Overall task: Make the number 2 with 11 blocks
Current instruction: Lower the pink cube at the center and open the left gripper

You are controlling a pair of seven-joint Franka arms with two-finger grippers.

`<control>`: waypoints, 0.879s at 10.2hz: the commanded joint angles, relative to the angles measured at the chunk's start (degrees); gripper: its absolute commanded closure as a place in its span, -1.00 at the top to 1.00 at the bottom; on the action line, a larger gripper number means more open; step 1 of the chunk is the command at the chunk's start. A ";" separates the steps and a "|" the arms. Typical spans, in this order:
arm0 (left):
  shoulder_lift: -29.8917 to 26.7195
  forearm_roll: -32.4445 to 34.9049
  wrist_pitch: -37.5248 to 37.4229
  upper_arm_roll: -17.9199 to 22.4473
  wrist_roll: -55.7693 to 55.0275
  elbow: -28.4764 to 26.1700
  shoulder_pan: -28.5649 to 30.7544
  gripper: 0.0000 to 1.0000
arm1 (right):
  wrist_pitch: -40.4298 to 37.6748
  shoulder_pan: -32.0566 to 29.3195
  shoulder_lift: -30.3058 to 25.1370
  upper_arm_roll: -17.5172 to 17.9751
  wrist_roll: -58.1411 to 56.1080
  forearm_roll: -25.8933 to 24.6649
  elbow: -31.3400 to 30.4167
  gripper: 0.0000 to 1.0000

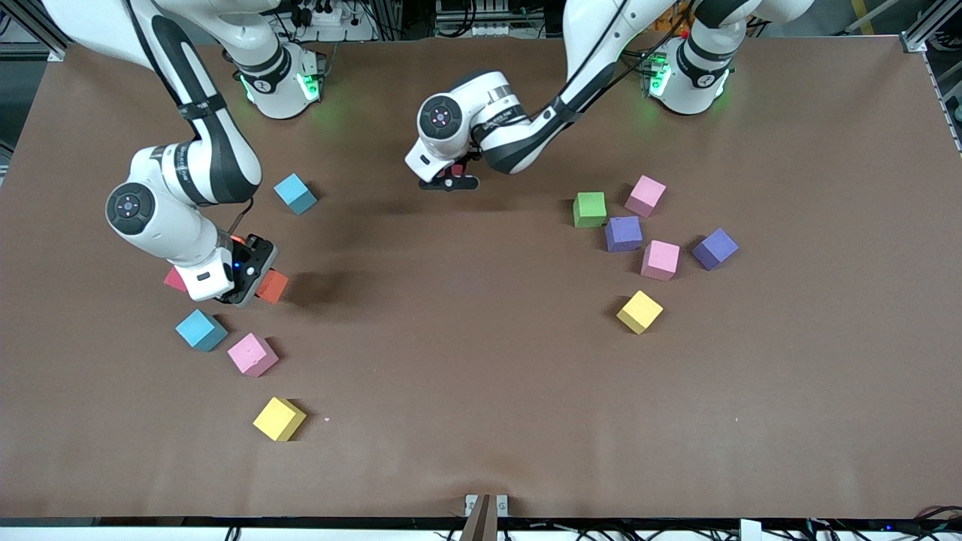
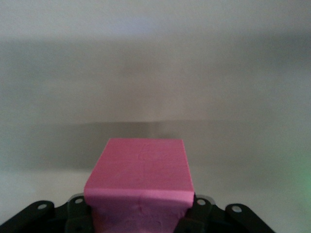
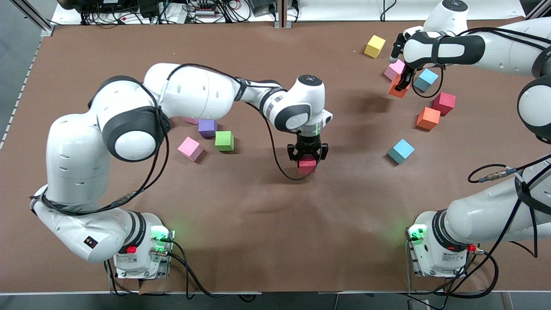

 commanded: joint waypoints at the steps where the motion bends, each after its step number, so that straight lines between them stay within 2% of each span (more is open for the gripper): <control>1: 2.97 1.02 -0.35 1.71 0.22 4.17 -2.08 -1.00 | -0.68 -0.48 -1.13 0.34 -0.34 1.21 -0.47 -0.38; 4: 3.50 3.64 -0.26 7.07 1.18 4.17 -7.09 -1.00 | -0.77 -0.48 -1.22 0.43 -0.34 1.21 -0.47 -0.38; 6: 4.12 7.86 -0.26 7.08 1.27 4.17 -7.28 -1.00 | -0.77 -0.48 -1.14 0.43 -0.34 1.21 -0.47 -0.38; 8: 4.12 8.32 -0.26 7.08 2.40 4.08 -7.37 -1.00 | -0.76 -0.48 -1.13 0.43 -0.25 1.30 -0.55 -0.38; 9: 4.21 8.32 -0.35 7.08 3.55 4.08 -7.37 0.40 | -1.20 -0.48 -1.22 0.43 -0.25 1.21 -0.55 -0.38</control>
